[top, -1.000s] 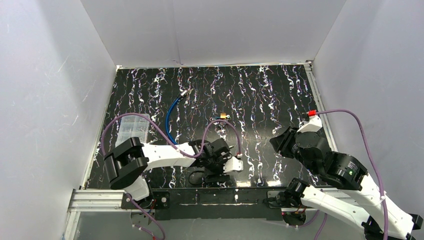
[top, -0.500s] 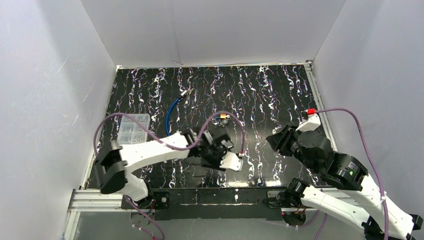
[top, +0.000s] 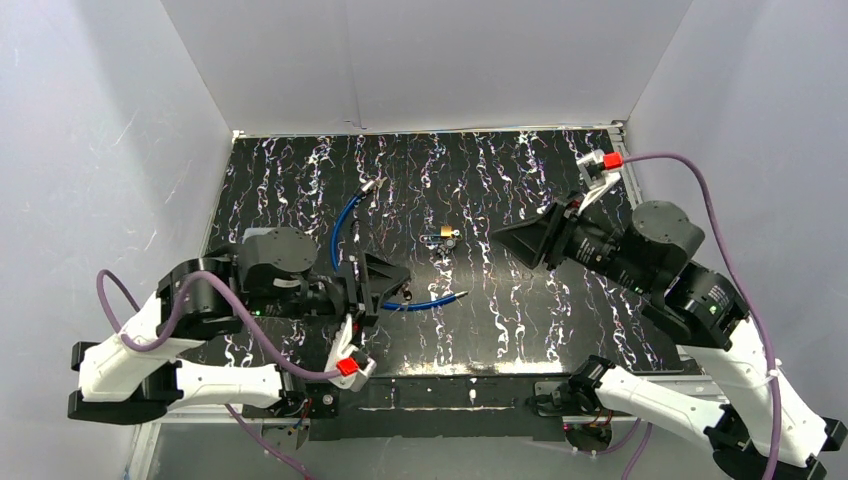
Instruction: Unlock with the key
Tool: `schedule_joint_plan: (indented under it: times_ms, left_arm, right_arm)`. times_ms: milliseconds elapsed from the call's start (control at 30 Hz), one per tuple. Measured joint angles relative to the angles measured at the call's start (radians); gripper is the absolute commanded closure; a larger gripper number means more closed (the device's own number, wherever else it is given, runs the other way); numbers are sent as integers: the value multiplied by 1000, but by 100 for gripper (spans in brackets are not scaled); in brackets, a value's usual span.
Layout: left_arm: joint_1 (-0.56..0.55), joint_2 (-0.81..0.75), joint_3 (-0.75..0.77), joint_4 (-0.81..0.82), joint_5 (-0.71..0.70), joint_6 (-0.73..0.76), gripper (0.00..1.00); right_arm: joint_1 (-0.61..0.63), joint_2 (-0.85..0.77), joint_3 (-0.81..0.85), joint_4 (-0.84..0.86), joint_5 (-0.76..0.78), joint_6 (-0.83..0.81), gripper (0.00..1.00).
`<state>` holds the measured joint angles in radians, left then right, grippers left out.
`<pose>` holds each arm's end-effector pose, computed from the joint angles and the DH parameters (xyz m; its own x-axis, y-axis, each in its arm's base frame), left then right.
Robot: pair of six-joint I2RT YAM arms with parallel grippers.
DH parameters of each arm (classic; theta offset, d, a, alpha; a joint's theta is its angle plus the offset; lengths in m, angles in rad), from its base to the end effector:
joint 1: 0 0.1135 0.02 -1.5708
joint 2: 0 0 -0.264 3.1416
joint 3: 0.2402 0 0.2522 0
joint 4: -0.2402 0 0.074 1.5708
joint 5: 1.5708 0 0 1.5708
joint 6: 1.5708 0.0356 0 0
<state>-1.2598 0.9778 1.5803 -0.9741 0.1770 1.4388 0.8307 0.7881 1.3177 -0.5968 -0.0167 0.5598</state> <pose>0.0375 -0.1370 0.4811 0.9641 0.1893 -0.1860 0.2401 -0.3236 0.9152 0.0834 0.0922 0.4688 -0.4364 0.3095 -0.8448 -0.6111 0.5873 0.5308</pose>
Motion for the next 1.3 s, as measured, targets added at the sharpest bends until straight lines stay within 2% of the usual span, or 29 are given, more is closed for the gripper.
schedule_joint_plan:
  times_ms: [233, 467, 800, 1133, 1300]
  left_arm:
    - [-28, 71, -11, -55, -77, 217, 100]
    - [-35, 95, -26, -47, -158, 310, 100]
    - [-40, 95, -95, 26, -218, 335, 100]
    - [-40, 97, -95, 55, -253, 333, 100]
    - [-40, 97, -95, 55, -257, 332, 100]
  right_arm:
    - [-20, 50, 34, 134, -332, 3, 40]
    - [-20, 78, -19, 199, -507, 21, 36]
    - [-17, 145, -113, 219, -593, 13, 44]
    - [28, 162, -187, 336, -599, 47, 48]
    - [54, 182, -187, 368, -578, 49, 53]
